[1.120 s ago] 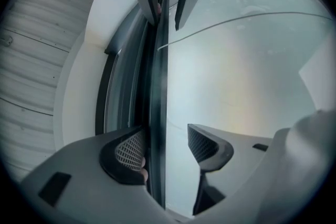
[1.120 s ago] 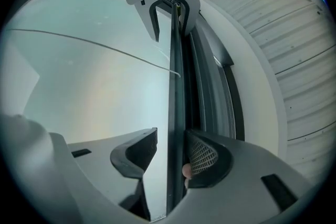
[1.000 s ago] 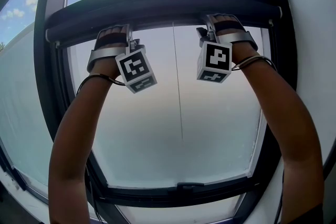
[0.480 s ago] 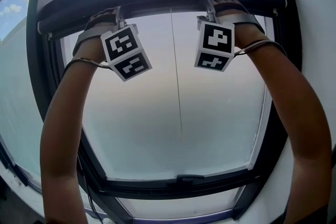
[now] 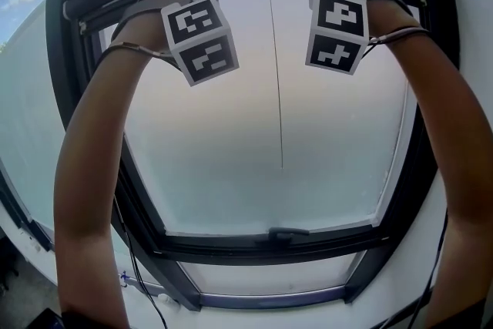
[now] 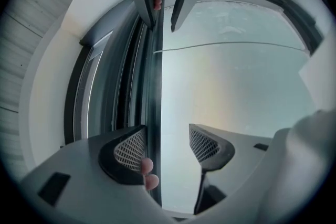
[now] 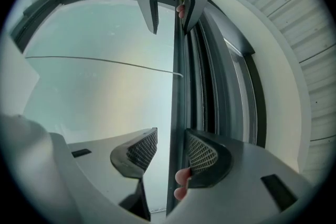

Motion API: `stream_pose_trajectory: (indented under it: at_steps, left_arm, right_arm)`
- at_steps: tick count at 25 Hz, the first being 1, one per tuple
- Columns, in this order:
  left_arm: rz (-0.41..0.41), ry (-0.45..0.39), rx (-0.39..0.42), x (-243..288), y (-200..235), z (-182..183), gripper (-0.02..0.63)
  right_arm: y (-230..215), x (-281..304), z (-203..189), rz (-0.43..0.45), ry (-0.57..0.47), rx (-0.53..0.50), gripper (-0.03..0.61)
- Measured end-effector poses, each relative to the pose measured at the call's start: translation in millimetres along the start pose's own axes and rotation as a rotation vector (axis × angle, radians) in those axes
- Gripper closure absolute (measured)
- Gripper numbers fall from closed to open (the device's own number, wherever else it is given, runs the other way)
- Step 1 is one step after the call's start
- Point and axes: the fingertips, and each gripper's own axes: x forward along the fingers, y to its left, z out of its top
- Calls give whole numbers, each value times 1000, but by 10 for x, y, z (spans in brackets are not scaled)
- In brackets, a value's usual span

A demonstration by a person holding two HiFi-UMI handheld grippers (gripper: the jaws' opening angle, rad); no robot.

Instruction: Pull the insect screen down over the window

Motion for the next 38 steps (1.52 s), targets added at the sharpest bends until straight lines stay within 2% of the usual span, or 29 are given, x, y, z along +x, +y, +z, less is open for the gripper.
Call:
stream_pose_trajectory:
  at_steps: [10, 14, 18, 23, 30, 38]
  left_arm:
    - [-115, -24, -24, -117, -316, -7, 368]
    - [-169, -3, 10, -221, -469, -34, 368]
    - [-222, -29, 23, -310, -704, -20, 370]
    - [-244, -16, 40, -393, -911, -28, 370]
    - [-315, -27, 36, -496, -1211, -27, 370]
    - [-368, -24, 26, -642, -1606, -11, 370]
  right_arm:
    - [274, -113, 18, 45, 27, -41, 430]
    - [429, -208, 55, 84, 15, -51, 430]
    - [638, -308, 62, 122, -2, -56, 430]
    - [834, -413, 78, 164, 3, -79, 430]
    - [1119, -540, 126, 233, -13, -23, 430]
    - [1497, -715, 155, 283, -38, -26, 430]
